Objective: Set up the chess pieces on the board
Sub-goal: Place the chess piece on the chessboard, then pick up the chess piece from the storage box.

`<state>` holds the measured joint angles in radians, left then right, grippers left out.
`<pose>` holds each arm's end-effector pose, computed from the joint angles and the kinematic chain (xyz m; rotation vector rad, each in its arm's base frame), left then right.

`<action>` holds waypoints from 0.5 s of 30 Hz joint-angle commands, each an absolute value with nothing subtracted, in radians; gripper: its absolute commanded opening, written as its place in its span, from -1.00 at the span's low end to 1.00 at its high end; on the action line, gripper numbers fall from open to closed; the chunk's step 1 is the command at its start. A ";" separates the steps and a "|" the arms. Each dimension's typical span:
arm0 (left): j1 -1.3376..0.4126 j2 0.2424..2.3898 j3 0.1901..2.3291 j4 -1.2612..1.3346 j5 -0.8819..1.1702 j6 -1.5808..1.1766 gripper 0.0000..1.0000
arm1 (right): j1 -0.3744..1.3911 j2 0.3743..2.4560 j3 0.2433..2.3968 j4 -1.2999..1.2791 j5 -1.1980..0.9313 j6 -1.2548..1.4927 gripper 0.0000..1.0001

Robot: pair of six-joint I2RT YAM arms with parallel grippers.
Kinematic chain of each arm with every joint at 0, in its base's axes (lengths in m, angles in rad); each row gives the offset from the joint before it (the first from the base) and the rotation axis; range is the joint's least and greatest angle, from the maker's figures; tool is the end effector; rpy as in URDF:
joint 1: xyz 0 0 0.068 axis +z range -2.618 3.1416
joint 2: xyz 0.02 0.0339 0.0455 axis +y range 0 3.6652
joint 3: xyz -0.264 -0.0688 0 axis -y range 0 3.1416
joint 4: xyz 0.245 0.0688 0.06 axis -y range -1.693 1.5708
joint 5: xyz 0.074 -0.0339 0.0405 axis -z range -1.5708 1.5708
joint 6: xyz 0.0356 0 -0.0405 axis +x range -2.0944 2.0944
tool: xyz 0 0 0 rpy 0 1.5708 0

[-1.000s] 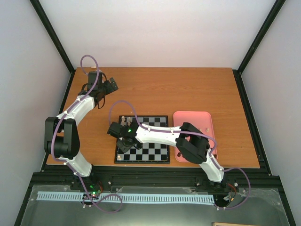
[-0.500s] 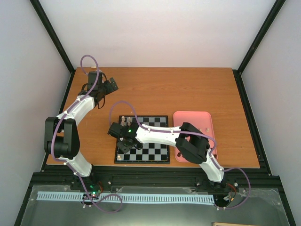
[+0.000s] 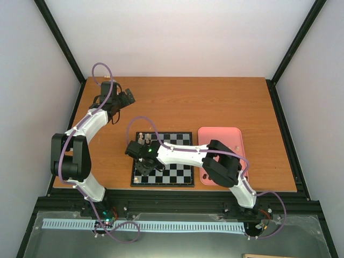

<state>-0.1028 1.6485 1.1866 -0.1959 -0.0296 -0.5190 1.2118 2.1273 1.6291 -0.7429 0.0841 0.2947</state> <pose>0.3714 -0.0373 0.2542 -0.4800 2.1940 -0.3057 0.1570 0.4098 0.1697 -1.2370 2.5507 0.2356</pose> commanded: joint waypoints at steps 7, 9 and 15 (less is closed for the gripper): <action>-0.100 1.646 1.220 -0.190 -0.032 -0.507 0.99 | 1.223 1.916 1.545 -0.749 0.175 0.314 -0.16; -0.099 1.646 1.220 -0.190 -0.031 -0.508 0.99 | 1.219 1.856 1.507 -0.767 0.248 0.345 -0.04; -0.100 1.651 1.222 -0.190 -0.027 -0.506 0.99 | 1.099 1.704 1.315 -0.775 0.344 0.407 0.05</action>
